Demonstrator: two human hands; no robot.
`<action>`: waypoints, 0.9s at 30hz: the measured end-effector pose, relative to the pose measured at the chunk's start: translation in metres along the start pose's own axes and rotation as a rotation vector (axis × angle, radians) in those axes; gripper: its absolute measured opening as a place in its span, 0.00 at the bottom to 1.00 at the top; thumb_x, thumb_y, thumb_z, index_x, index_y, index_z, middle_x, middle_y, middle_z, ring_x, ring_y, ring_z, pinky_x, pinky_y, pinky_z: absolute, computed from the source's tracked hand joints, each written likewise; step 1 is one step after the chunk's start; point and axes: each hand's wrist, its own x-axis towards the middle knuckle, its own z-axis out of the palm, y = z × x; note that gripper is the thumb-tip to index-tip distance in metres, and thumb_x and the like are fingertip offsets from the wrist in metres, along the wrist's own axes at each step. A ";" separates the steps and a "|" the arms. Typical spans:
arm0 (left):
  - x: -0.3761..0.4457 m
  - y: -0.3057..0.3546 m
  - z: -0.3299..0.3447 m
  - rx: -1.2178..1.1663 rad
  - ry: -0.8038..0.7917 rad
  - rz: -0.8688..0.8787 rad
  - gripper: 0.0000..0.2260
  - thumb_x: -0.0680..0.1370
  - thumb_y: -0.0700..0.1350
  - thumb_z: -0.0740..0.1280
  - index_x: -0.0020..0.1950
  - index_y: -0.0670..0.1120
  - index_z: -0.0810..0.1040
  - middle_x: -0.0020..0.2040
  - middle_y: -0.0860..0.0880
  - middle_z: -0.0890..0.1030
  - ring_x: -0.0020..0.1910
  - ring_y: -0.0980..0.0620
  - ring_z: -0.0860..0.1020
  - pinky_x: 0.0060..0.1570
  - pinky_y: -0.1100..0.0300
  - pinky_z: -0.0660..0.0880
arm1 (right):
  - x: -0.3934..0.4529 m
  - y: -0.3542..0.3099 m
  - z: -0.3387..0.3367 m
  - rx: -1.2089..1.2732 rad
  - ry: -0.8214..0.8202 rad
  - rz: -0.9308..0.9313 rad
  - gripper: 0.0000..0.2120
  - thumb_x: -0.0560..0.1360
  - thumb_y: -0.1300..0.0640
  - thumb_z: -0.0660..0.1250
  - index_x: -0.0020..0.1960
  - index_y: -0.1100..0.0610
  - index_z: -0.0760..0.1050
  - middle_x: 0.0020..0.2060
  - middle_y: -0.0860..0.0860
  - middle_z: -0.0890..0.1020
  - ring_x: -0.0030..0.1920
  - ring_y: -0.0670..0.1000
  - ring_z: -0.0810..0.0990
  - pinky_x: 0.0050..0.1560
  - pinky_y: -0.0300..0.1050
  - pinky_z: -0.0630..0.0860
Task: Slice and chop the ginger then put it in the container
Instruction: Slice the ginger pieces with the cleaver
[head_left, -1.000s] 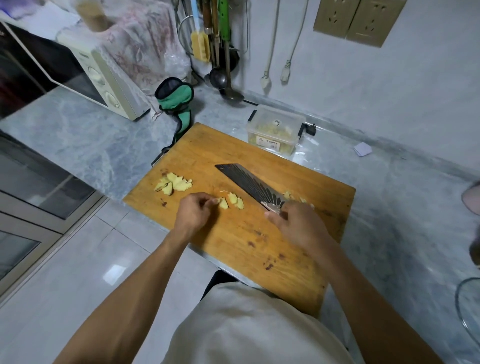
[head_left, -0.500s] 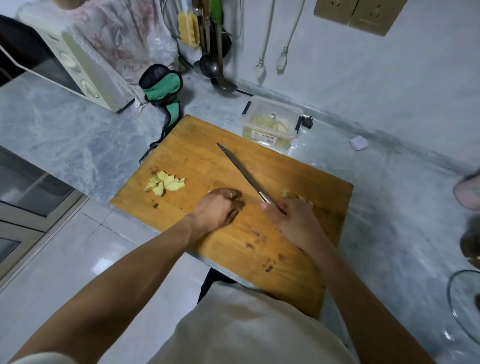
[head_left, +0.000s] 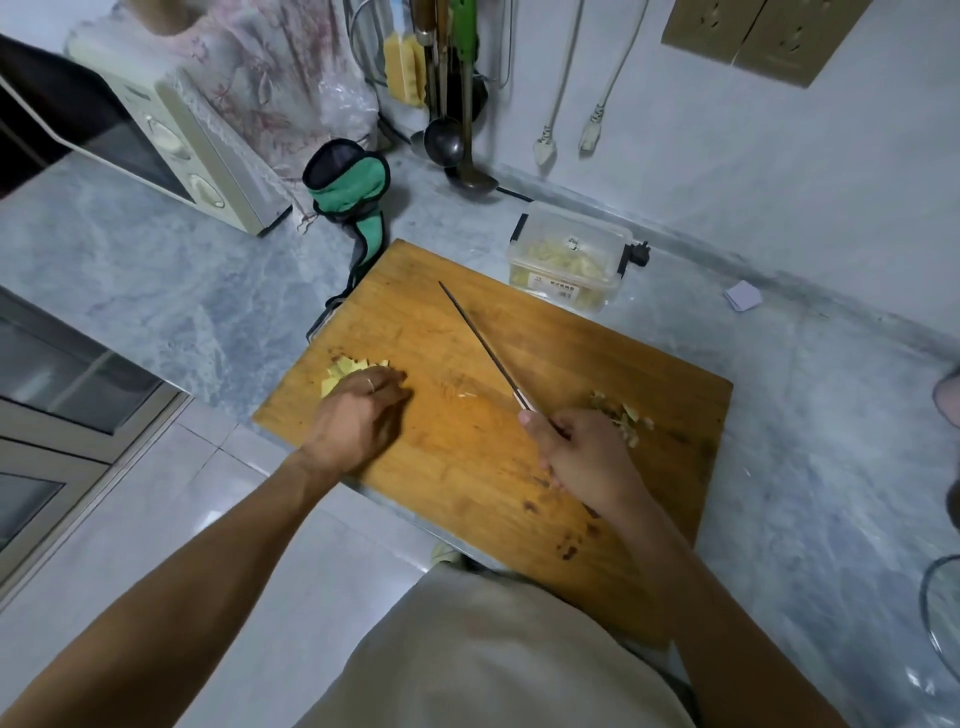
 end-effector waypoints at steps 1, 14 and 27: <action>0.001 0.007 0.000 -0.032 0.027 -0.049 0.11 0.77 0.43 0.69 0.59 0.48 0.83 0.63 0.47 0.80 0.60 0.44 0.78 0.54 0.48 0.79 | 0.001 -0.002 0.000 0.009 -0.003 -0.004 0.26 0.81 0.42 0.63 0.33 0.60 0.74 0.25 0.51 0.79 0.23 0.44 0.76 0.28 0.36 0.72; 0.021 0.053 0.025 0.165 -0.250 0.187 0.25 0.79 0.41 0.64 0.76 0.45 0.67 0.77 0.47 0.65 0.76 0.48 0.63 0.77 0.54 0.52 | 0.023 -0.019 0.014 -0.012 -0.090 0.003 0.31 0.82 0.39 0.59 0.38 0.65 0.77 0.27 0.53 0.79 0.25 0.51 0.76 0.30 0.46 0.74; -0.034 0.016 0.011 -0.416 0.395 -0.790 0.08 0.77 0.40 0.69 0.54 0.47 0.84 0.54 0.48 0.84 0.53 0.48 0.79 0.51 0.63 0.70 | 0.027 -0.027 0.030 -0.023 -0.130 -0.038 0.27 0.82 0.39 0.59 0.35 0.60 0.75 0.25 0.50 0.77 0.25 0.47 0.75 0.29 0.41 0.72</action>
